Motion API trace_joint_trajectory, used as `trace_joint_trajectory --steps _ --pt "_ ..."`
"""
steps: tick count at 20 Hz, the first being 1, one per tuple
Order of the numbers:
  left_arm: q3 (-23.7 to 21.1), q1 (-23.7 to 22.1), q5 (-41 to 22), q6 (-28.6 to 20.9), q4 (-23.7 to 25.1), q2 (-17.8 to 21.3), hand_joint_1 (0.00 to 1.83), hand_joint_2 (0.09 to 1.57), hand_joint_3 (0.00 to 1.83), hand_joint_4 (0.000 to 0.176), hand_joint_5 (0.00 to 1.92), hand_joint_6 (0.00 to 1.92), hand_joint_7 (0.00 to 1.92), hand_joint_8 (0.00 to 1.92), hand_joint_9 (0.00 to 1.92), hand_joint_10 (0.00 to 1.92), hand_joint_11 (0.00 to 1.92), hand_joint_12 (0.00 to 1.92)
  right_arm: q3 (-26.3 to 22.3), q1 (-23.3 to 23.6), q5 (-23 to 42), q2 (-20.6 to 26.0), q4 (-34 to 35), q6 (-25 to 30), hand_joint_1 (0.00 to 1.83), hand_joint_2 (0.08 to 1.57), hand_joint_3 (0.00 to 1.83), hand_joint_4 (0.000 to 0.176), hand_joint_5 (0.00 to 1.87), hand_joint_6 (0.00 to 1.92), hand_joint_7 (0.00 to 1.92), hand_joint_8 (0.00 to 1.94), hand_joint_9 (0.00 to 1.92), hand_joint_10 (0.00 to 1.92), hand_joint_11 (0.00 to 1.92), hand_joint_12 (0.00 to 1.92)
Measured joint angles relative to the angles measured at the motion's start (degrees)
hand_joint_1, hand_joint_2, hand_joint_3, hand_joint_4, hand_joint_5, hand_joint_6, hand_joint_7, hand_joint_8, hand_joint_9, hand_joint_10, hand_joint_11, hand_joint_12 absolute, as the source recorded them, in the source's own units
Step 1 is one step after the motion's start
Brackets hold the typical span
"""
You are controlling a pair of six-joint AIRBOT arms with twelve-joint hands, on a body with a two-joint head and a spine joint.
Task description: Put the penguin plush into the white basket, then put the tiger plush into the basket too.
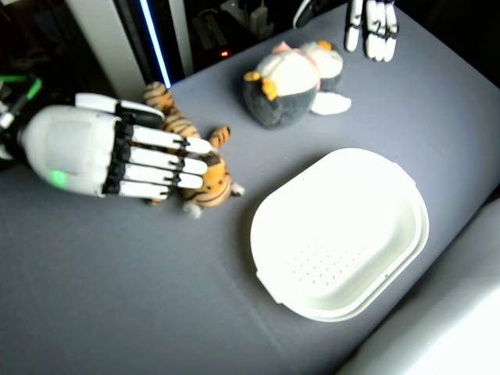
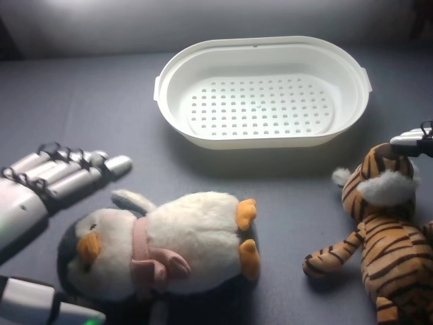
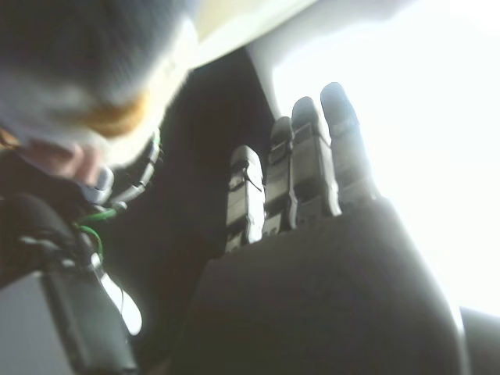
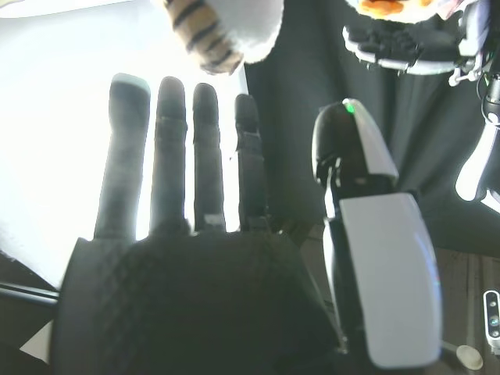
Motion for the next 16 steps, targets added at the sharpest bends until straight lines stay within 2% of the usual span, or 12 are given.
trace_joint_trajectory --steps 1,3,4,5,6,7,8,10,12,13,15,16 --pt "0.0 -1.1 2.4 1.8 0.3 -0.3 0.74 0.68 0.00 0.176 0.07 0.00 0.13 0.00 0.18 0.00 0.00 0.63 0.0 0.0 -0.1 0.0 0.0 0.0 0.62 1.28 0.00 0.032 0.47 0.00 0.48 0.00 0.46 0.00 0.44 0.06" --pt "0.2 -3.0 6.3 4.3 1.2 -0.8 0.69 0.70 0.00 0.176 0.14 0.01 0.19 0.00 0.27 0.01 0.00 0.86 0.0 0.0 -0.1 0.0 0.0 0.1 0.62 1.27 0.00 0.053 0.48 0.01 0.49 0.01 0.46 0.01 0.44 0.06" --pt "0.7 -3.8 7.1 4.5 1.4 -1.3 0.71 0.76 0.01 0.148 0.24 0.00 0.27 0.00 0.36 0.02 0.05 0.99 0.0 0.0 -0.2 0.0 0.0 0.1 0.61 1.27 0.00 0.057 0.48 0.01 0.50 0.01 0.48 0.01 0.47 0.07" --pt "1.4 -4.7 8.7 4.8 1.3 -1.9 0.86 0.88 0.01 0.061 0.49 0.02 0.57 0.04 0.62 0.10 0.24 1.19 0.0 0.0 -0.2 0.0 0.0 0.1 0.63 1.28 0.00 0.054 0.48 0.01 0.50 0.01 0.49 0.01 0.47 0.07" --pt "1.7 -5.3 9.3 4.8 1.4 -2.4 1.01 0.97 0.01 0.000 0.76 0.03 0.85 0.05 0.85 0.15 0.45 1.16 0.0 0.0 -0.2 0.0 0.0 0.1 0.64 1.28 0.00 0.062 0.48 0.00 0.50 0.01 0.48 0.01 0.47 0.07" --pt "1.8 -6.1 9.9 4.9 1.4 -2.5 1.23 1.05 0.01 0.000 1.18 0.14 0.98 0.95 1.02 0.78 0.76 1.38 0.0 0.0 -0.2 0.0 0.0 0.2 0.64 1.28 0.00 0.061 0.48 0.00 0.51 0.01 0.48 0.01 0.47 0.06" --pt "2.3 -7.4 9.2 4.7 2.1 -2.4 1.26 1.12 0.00 0.000 1.07 0.56 0.92 1.33 1.01 1.34 0.96 1.60 0.0 0.0 -0.2 0.0 0.0 0.2 0.64 1.28 0.00 0.058 0.49 0.00 0.50 0.00 0.48 0.00 0.46 0.06" --pt "2.4 -8.3 8.6 4.7 2.4 -2.3 1.27 1.11 0.00 0.000 1.10 0.51 0.94 1.30 1.01 1.20 0.97 1.46 0.0 0.0 -0.2 0.0 0.0 0.2 0.62 1.29 0.00 0.067 0.48 0.00 0.50 0.00 0.47 0.00 0.46 0.06" --pt "2.4 -10.7 7.8 5.2 4.2 -1.2 1.27 1.11 0.00 0.000 1.14 0.49 0.91 1.32 0.99 1.19 0.91 1.59 0.0 0.0 -0.2 0.0 0.0 0.2 0.62 1.29 0.00 0.072 0.48 0.00 0.49 0.00 0.46 0.00 0.45 0.05" --pt "2.9 -12.0 6.9 5.2 4.4 -1.0 1.25 1.11 0.00 0.000 1.09 0.64 0.96 1.21 0.94 1.08 0.79 1.54 0.0 0.0 -0.2 0.0 0.0 0.2 0.62 1.29 0.00 0.063 0.49 0.01 0.50 0.01 0.48 0.01 0.46 0.06" --pt "4.7 -16.0 5.8 5.2 4.5 -1.0 1.28 1.07 0.00 0.000 1.15 0.49 1.05 1.11 0.99 1.01 0.83 1.45 0.0 0.0 -0.2 0.0 0.1 0.2 0.61 1.30 0.01 0.057 0.49 0.00 0.50 0.00 0.47 0.00 0.45 0.05" --pt "6.5 -18.7 5.0 5.2 4.5 -1.6 1.28 1.07 0.00 0.000 1.14 0.52 1.04 1.11 0.94 1.01 0.77 1.47 0.0 0.0 -0.2 -0.1 0.1 0.2 0.62 1.30 0.00 0.047 0.49 0.00 0.51 0.01 0.47 0.00 0.44 0.04"
